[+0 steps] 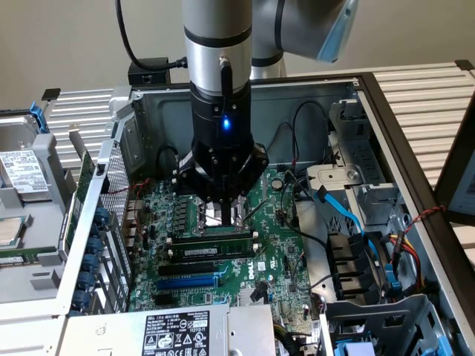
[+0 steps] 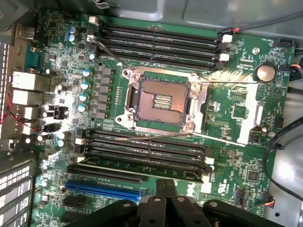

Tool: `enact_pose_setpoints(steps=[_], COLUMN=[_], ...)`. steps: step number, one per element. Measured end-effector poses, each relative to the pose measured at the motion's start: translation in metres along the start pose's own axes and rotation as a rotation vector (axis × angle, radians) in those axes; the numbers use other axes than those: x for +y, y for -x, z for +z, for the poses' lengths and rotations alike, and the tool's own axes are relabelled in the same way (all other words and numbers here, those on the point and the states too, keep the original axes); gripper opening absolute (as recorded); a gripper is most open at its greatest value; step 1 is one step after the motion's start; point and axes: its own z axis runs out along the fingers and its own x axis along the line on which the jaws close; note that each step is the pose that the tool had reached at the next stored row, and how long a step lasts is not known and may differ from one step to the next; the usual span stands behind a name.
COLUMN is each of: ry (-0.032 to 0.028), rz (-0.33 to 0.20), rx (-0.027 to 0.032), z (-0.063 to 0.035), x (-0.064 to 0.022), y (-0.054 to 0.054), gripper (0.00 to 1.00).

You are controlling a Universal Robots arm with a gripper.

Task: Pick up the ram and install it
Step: 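Press down the ram until it locks into place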

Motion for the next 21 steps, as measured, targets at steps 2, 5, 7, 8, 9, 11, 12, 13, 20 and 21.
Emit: enact_pose_setpoints(steps=[2, 5, 7, 8, 9, 11, 12, 13, 20, 21], ry=[0.0, -0.0003, -0.0012, -0.0018, -0.0023, -0.0035, -0.0038, -0.0041, -0.0055, -0.0055], rz=[0.0, 0.0, 0.001, 0.001, 0.002, 0.003, 0.003, 0.004, 0.017, 0.023], rx=[0.0, -0.0042, -0.0136, -0.0194, -0.0252, -0.0362, -0.0405, -0.0443, -0.0565, -0.0563], z=[0.0, -0.0001, 0.0003, 0.0008, 0.0012, 0.0022, 0.003, 0.0037, 0.0107, 0.0115], x=[-0.0009, -0.0024, -0.0036, -0.0044, -0.0053, -0.0064, -0.0068, -0.0072, -0.0083, -0.0083], y=[0.004, 0.009, 0.01, 0.011, 0.011, 0.012, 0.012, 0.013, 0.014, 0.014], gripper=[0.1, 0.1, 0.1, 0.1, 0.1, 0.1, 0.1, 0.1, 0.1, 0.1])
